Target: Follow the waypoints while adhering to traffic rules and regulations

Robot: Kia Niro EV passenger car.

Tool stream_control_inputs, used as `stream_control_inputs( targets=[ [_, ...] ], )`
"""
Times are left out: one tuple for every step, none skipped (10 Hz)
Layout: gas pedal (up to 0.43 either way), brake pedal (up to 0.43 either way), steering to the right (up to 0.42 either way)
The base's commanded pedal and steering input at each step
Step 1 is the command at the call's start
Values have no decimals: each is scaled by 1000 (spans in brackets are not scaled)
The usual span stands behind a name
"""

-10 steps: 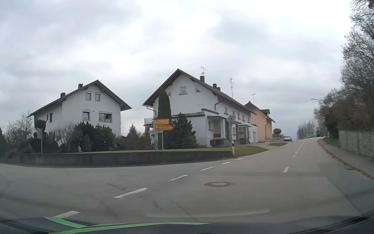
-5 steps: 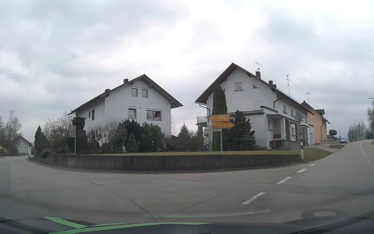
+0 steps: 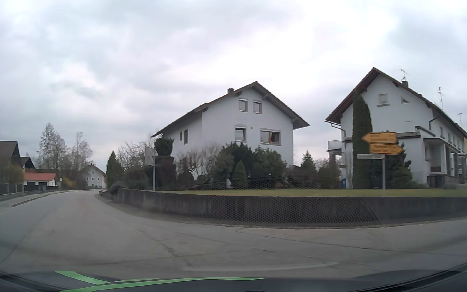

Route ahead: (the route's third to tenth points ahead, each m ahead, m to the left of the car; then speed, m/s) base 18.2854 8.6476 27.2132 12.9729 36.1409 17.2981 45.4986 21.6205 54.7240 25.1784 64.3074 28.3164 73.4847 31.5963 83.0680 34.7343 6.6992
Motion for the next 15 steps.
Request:
stream_control_inputs(
  targets=[
    [157, 0, -307],
    [157, 0, -296],
    [169, 0, -284],
    [169, 0, -277],
    [169, 0, -266],
    [177, 0, -250],
    [189, 0, -234],
    [189, 0, -209],
    [189, 0, -191],
    [197, 0, -168],
    [209, 0, -146],
    [209, 0, -127],
    [209, 0, -99],
    [209, 0, -69],
    [220, 0, -43]
  ],
)
